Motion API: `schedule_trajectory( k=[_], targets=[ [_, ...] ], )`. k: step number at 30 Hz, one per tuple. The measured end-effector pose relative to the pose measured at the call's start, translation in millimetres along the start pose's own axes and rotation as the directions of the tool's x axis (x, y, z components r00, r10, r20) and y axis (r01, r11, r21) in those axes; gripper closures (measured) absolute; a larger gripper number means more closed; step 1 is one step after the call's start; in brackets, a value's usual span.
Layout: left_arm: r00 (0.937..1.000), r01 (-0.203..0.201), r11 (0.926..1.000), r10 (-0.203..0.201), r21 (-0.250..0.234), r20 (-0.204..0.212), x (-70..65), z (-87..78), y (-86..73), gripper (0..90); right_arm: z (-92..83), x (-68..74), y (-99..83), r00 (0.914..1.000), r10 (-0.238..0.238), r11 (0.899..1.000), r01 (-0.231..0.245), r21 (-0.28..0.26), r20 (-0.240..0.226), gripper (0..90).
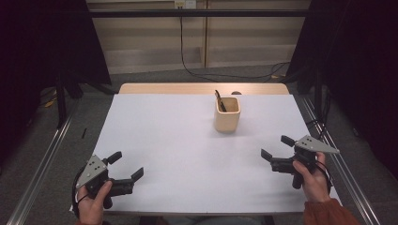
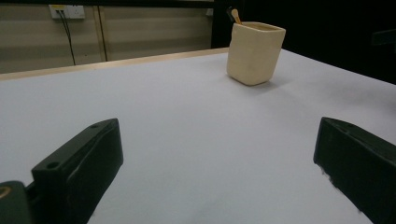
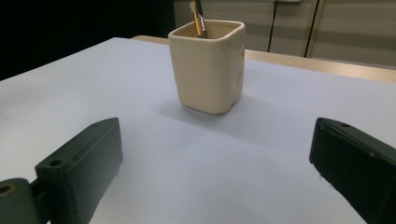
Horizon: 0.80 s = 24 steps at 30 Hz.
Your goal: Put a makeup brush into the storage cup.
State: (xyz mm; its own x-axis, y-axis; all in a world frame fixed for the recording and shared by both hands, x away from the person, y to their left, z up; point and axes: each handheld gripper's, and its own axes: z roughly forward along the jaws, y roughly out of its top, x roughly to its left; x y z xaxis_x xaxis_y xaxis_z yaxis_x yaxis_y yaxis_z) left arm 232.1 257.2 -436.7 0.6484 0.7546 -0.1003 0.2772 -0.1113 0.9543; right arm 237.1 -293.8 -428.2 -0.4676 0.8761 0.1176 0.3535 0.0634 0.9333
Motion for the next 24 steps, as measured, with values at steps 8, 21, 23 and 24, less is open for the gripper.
schedule_trajectory(
  k=[8, 21, 23, 24],
  targets=[
    [1.0, 0.004, 1.0, -0.004, -0.007, -0.008, 0.3, -1.9, -0.5, 1.9, -17.1, 4.3, -14.8, 0.9992, 0.029, 1.0, -0.029, -0.01, 0.028, 2.1],
    [1.0, -0.007, 0.9998, 0.007, -0.019, -0.006, -4.3, -9.4, -0.8, 1.5, -31.9, 3.1, -26.6, 0.9988, 0.037, 0.999, -0.037, -0.005, 0.031, 1.6],
    [1.0, -0.004, 0.9998, 0.004, -0.02, -0.005, -3.4, -9.0, -0.8, 1.5, -30.6, 4.1, -25.9, 0.9991, 0.036, 0.999, -0.036, -0.004, 0.024, 1.5],
    [1.0, -0.004, 0.9999, 0.004, -0.013, -0.006, -3.1, -8.7, -0.9, 1.4, -30.1, 4.2, -25.8, 0.9992, 0.036, 0.999, -0.036, -0.003, 0.02, 1.5]
  ],
)
